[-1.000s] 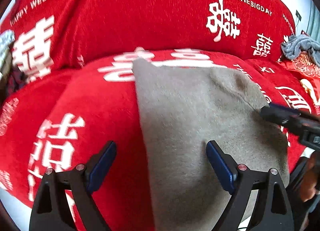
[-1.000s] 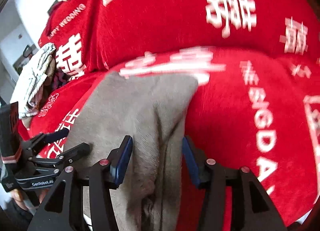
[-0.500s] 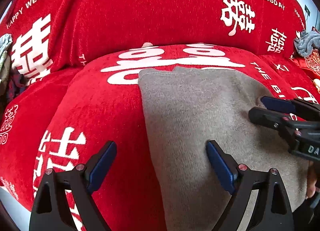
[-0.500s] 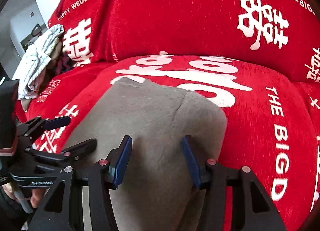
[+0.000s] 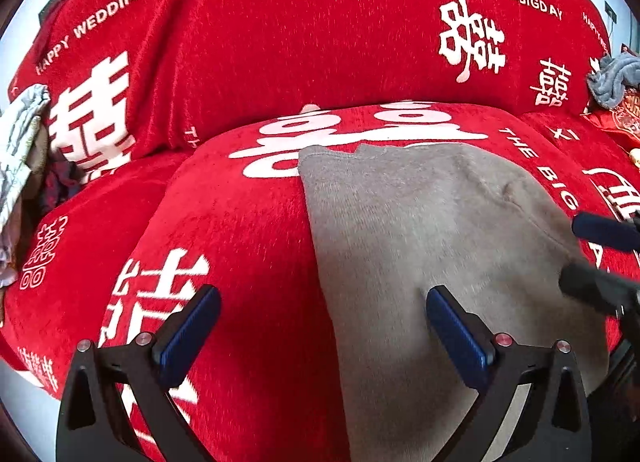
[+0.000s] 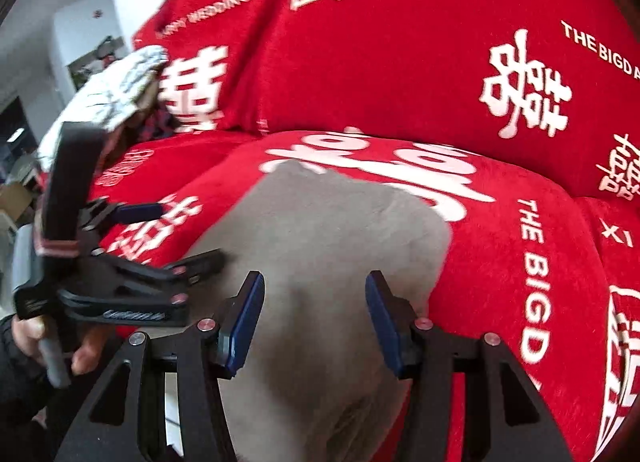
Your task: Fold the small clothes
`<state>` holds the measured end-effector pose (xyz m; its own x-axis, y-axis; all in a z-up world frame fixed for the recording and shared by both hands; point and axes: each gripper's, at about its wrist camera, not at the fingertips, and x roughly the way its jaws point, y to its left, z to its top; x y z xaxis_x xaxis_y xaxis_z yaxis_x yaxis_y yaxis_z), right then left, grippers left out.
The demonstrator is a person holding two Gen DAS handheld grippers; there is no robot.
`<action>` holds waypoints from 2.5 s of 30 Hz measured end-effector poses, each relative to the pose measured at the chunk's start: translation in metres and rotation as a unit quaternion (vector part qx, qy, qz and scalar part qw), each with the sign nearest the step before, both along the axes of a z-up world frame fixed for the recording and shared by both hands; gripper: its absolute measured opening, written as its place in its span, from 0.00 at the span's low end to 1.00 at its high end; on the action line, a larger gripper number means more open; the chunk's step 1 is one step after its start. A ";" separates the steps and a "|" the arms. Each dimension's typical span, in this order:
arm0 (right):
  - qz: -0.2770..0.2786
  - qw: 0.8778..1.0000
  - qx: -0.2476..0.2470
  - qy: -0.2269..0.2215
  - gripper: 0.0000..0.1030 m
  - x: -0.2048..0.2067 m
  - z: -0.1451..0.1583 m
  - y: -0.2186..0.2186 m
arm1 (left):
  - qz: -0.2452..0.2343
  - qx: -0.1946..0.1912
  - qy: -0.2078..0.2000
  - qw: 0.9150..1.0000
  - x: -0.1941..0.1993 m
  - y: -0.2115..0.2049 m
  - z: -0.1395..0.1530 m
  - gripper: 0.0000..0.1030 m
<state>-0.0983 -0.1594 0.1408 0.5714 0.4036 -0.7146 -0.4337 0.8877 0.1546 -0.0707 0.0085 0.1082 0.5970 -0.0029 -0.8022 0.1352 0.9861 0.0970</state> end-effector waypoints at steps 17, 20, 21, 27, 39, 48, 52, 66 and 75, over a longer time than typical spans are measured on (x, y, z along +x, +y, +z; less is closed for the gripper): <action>-0.022 1.000 0.000 0.006 0.55 -0.037 -0.016 -0.005 | 0.005 0.005 -0.025 1.000 -0.046 0.005 -0.002 1.00; -0.022 1.000 0.015 0.015 0.55 -0.023 -0.009 -0.001 | 0.010 0.009 -0.026 1.000 -0.042 0.004 -0.002 1.00; -0.023 0.999 0.021 0.027 0.55 -0.016 -0.010 0.001 | 0.013 0.013 -0.022 1.000 -0.039 0.002 -0.005 1.00; -0.044 0.993 0.048 0.102 0.56 0.011 -0.035 -0.001 | 0.009 0.032 -0.005 0.999 -0.032 -0.007 -0.013 1.00; -0.080 0.990 0.068 0.095 0.55 0.007 -0.034 -0.014 | 0.003 0.029 -0.004 1.000 -0.041 -0.009 -0.016 1.00; -0.097 0.986 0.068 0.113 0.54 0.021 -0.031 -0.015 | 0.008 0.013 -0.006 1.000 -0.048 -0.005 -0.009 1.00; -0.115 0.992 -0.003 0.049 0.66 -0.009 -0.004 -0.008 | 0.012 0.004 -0.024 1.000 -0.056 -0.007 0.004 1.00; -0.151 0.985 -0.078 0.007 0.67 -0.067 0.018 -0.004 | 0.022 -0.040 -0.057 0.997 -0.087 -0.011 0.027 1.00; -0.165 0.982 -0.095 -0.019 0.68 -0.089 0.022 0.000 | 0.062 -0.013 -0.090 0.994 -0.106 -0.011 0.027 1.00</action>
